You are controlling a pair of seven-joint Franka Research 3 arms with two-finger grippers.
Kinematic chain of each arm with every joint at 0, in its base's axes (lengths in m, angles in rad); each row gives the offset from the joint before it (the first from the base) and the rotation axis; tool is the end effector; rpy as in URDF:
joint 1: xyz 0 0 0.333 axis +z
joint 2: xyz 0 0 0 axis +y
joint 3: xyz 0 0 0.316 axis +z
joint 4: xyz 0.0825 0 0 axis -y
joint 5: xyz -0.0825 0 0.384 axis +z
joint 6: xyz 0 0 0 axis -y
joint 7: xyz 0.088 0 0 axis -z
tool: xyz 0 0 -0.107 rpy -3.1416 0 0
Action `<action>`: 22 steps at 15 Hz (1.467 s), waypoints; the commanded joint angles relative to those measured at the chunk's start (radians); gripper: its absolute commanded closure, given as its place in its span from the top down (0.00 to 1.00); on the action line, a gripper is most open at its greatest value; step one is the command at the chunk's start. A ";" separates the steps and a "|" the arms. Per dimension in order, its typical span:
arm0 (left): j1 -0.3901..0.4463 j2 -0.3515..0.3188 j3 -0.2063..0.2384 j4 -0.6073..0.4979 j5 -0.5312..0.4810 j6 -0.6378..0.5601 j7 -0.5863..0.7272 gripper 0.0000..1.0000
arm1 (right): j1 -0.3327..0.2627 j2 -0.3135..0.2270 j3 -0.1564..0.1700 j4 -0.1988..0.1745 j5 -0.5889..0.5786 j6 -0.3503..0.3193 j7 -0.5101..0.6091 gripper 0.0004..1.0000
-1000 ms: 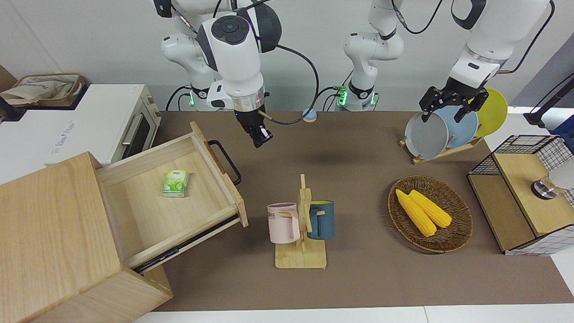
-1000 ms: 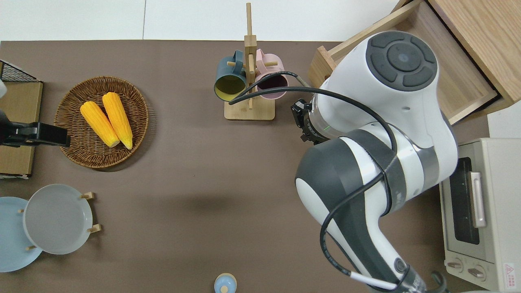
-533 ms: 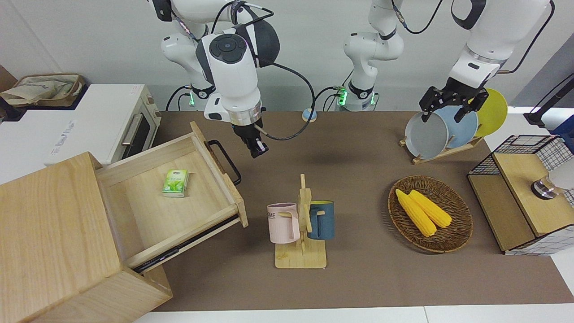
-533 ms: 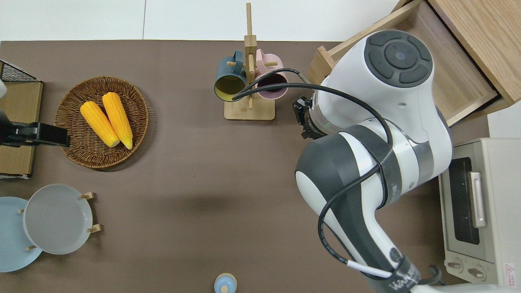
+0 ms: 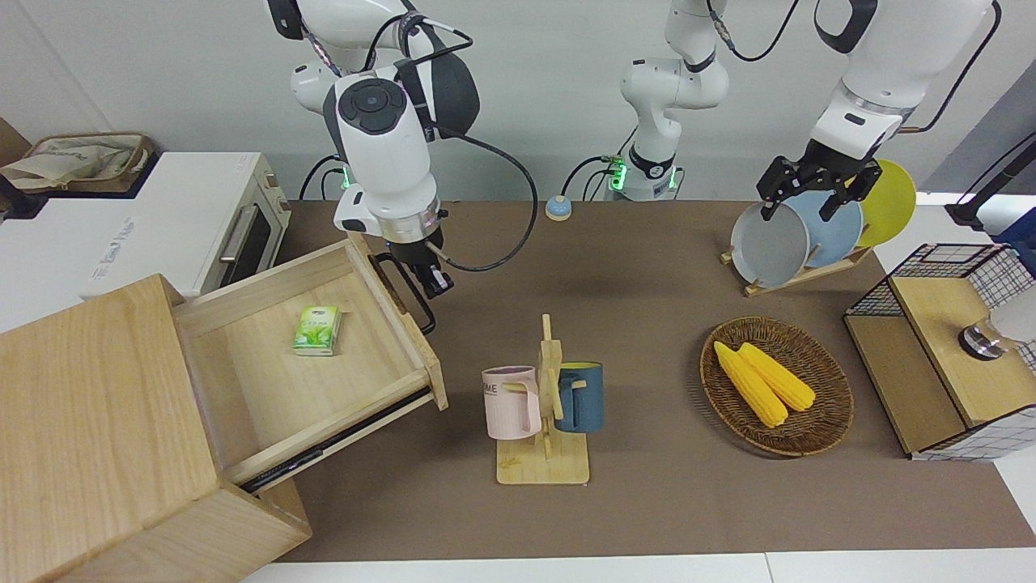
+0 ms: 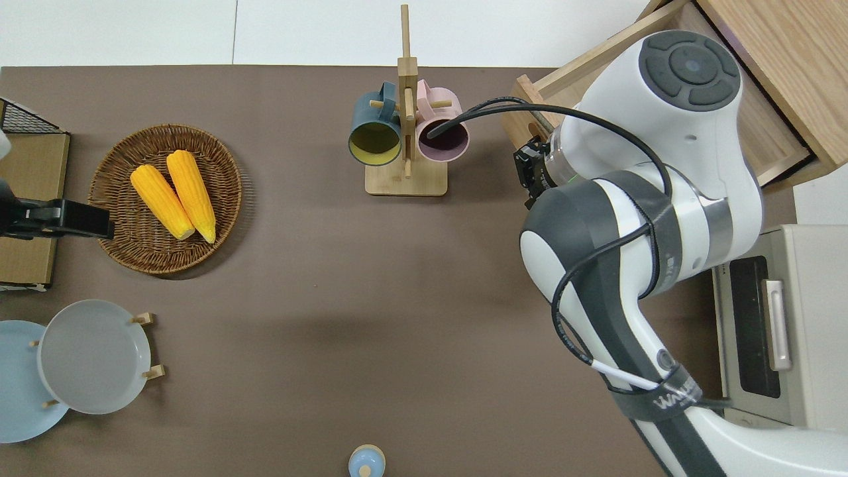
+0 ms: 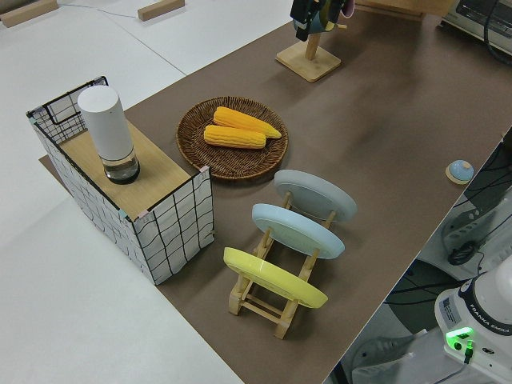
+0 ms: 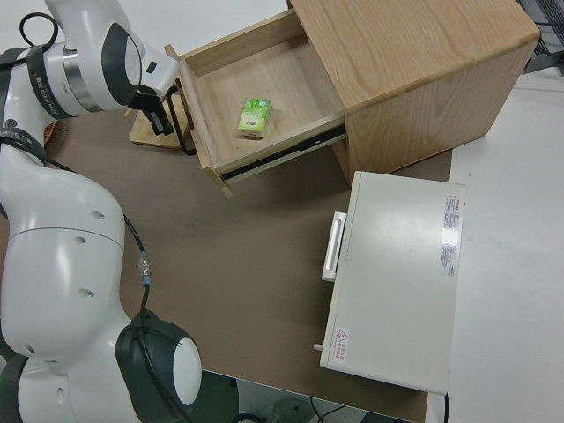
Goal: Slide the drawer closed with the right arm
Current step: 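Push the drawer front away from the robot with the right arm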
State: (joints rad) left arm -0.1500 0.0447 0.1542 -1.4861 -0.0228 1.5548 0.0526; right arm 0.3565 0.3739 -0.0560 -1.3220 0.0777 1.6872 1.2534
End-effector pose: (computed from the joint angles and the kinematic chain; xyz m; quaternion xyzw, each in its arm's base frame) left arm 0.5673 -0.0023 0.6382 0.9996 -0.0246 0.0125 0.0076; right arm 0.6363 0.2118 0.5237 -0.8870 0.4609 0.0228 0.0173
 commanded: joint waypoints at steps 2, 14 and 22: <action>-0.017 0.012 0.016 0.020 0.014 0.001 0.006 1.00 | -0.036 0.008 0.001 -0.019 0.001 0.054 -0.060 0.00; -0.017 0.012 0.016 0.020 0.014 0.001 0.006 1.00 | -0.116 0.026 0.001 -0.016 -0.006 0.058 -0.175 0.00; -0.017 0.012 0.016 0.020 0.014 0.001 0.006 1.00 | -0.116 0.026 0.001 -0.014 -0.006 0.075 -0.176 0.00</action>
State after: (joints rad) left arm -0.1500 0.0447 0.1542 -1.4861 -0.0228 1.5548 0.0525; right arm 0.2582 0.3797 -0.0603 -1.3231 0.0785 1.7281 1.1065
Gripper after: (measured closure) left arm 0.000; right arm 0.991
